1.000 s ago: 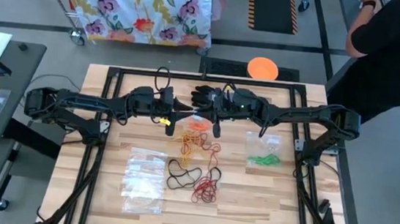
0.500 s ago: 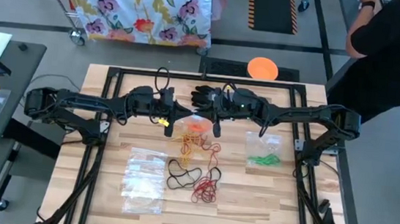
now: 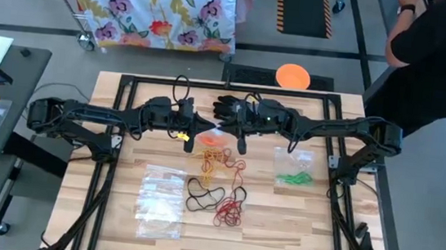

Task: Sort rubber bands
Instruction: Close the transparent zip bag containing the orange rubber bands

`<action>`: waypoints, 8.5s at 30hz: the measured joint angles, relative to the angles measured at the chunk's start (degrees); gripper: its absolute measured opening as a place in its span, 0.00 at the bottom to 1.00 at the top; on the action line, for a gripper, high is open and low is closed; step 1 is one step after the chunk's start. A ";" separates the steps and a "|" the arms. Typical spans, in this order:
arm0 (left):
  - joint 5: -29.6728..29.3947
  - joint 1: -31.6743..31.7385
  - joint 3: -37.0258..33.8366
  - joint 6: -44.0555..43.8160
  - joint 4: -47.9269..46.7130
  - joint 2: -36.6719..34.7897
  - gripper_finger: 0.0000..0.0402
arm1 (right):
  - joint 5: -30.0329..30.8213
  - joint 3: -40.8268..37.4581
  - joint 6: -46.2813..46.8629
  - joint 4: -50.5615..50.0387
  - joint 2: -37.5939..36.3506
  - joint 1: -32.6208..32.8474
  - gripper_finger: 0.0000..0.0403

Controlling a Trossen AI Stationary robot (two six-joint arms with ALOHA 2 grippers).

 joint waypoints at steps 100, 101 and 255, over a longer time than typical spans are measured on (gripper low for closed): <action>2.95 -1.42 12.50 3.04 -20.63 6.29 0.00 | 3.22 -0.11 -2.21 -12.23 -3.20 2.86 0.10; 2.95 -1.42 12.50 3.04 -20.61 6.29 0.00 | 3.26 -0.11 -2.21 -12.26 -3.20 2.86 0.09; 13.30 3.40 4.83 0.79 -14.83 11.17 0.00 | -12.04 8.49 -1.08 -9.61 5.23 -4.05 0.64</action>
